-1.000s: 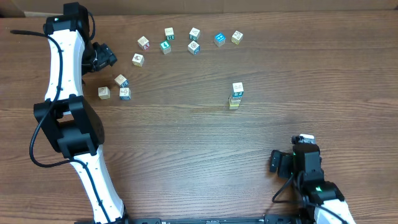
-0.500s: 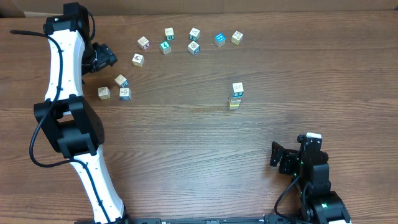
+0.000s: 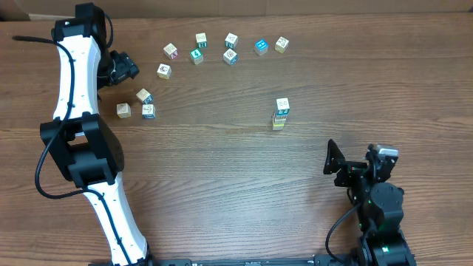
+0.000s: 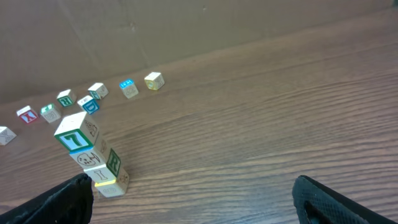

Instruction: Form a tower

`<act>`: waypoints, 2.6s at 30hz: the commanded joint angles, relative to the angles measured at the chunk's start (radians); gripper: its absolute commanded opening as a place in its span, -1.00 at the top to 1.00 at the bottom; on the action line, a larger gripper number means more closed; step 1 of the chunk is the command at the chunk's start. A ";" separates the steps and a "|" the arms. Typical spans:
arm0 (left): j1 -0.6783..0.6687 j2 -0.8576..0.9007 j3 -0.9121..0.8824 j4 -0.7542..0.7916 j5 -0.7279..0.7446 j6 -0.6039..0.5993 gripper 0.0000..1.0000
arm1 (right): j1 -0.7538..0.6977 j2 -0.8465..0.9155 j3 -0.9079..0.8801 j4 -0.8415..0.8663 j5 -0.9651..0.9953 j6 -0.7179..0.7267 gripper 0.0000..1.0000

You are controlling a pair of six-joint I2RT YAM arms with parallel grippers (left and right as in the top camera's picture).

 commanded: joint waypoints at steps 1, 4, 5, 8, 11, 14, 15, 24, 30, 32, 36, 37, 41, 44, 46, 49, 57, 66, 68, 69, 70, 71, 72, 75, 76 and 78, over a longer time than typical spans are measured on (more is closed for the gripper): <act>-0.006 0.011 0.020 -0.002 -0.005 0.023 -0.99 | -0.003 -0.026 -0.019 0.000 -0.002 0.002 -1.00; -0.005 0.011 0.020 -0.002 -0.005 0.023 -0.99 | -0.003 -0.062 -0.046 0.006 -0.002 0.002 -1.00; -0.005 0.011 0.020 -0.002 -0.005 0.023 -0.99 | -0.003 -0.074 -0.056 0.014 -0.003 0.002 -1.00; -0.007 0.011 0.020 -0.002 -0.005 0.023 -0.99 | -0.003 -0.117 -0.095 0.039 -0.003 0.002 -1.00; -0.007 0.011 0.020 -0.002 -0.005 0.023 -0.99 | -0.003 -0.154 -0.101 0.009 -0.002 0.002 -1.00; -0.007 0.011 0.020 -0.002 -0.005 0.023 -0.99 | -0.003 -0.174 -0.101 0.010 -0.002 0.002 -1.00; -0.007 0.011 0.020 -0.002 -0.005 0.023 -0.99 | -0.003 -0.182 -0.101 0.006 -0.002 0.002 -1.00; -0.006 0.011 0.020 -0.002 -0.005 0.023 -0.99 | -0.003 -0.321 -0.101 -0.077 -0.002 0.002 -1.00; -0.007 0.011 0.020 -0.002 -0.005 0.023 -0.99 | -0.003 -0.435 -0.101 -0.077 -0.002 0.002 -1.00; -0.007 0.011 0.020 -0.002 -0.005 0.023 -0.99 | -0.005 -0.433 -0.101 -0.076 -0.002 0.002 -1.00; -0.007 0.011 0.020 -0.002 -0.005 0.023 -0.99 | -0.005 -0.433 -0.101 -0.077 -0.002 0.002 -1.00; -0.007 0.011 0.020 -0.002 -0.005 0.023 -0.99 | -0.005 -0.433 -0.101 -0.077 -0.002 0.002 -1.00; -0.007 0.011 0.020 -0.002 -0.005 0.023 -0.99 | -0.005 -0.433 -0.101 -0.077 -0.002 0.002 -1.00; -0.007 0.011 0.020 -0.002 -0.005 0.023 -0.99 | -0.005 -0.433 -0.101 -0.077 -0.002 0.002 -1.00; -0.007 0.011 0.020 -0.002 -0.005 0.023 -0.99 | -0.005 -0.433 -0.101 -0.077 -0.002 0.002 -1.00; -0.007 0.011 0.020 -0.002 -0.005 0.023 -0.99 | -0.005 -0.433 -0.101 -0.077 -0.002 0.002 -1.00; -0.008 0.011 0.020 -0.002 -0.005 0.023 -0.99 | -0.005 -0.433 -0.101 -0.077 -0.002 0.002 -1.00; -0.007 0.011 0.020 -0.002 -0.005 0.023 -0.99 | -0.005 -0.433 -0.101 -0.077 -0.002 0.002 -1.00; -0.007 0.011 0.020 -0.002 -0.005 0.023 -0.99 | -0.005 -0.433 -0.101 -0.077 -0.002 0.002 -1.00; -0.007 0.011 0.020 -0.002 -0.005 0.023 -0.99 | -0.005 -0.433 -0.101 -0.077 -0.002 0.002 -1.00; -0.007 0.011 0.020 -0.002 -0.005 0.023 -0.99 | -0.005 -0.433 -0.101 -0.077 -0.002 0.002 -1.00; -0.007 0.011 0.020 -0.002 -0.005 0.023 -0.99 | -0.005 -0.433 -0.101 -0.077 -0.002 0.002 -1.00; -0.007 0.011 0.020 -0.002 -0.005 0.023 -0.99 | -0.005 -0.433 -0.101 -0.077 -0.002 0.002 -1.00; -0.007 0.011 0.020 -0.002 -0.005 0.023 -0.99 | -0.005 -0.433 -0.101 -0.075 0.002 0.001 -1.00; -0.007 0.011 0.020 -0.002 -0.005 0.023 -0.99 | -0.005 -0.433 -0.101 -0.077 0.002 0.001 -1.00; -0.007 0.011 0.020 -0.002 -0.005 0.023 -0.99 | -0.005 -0.433 -0.101 -0.079 0.000 -0.008 -1.00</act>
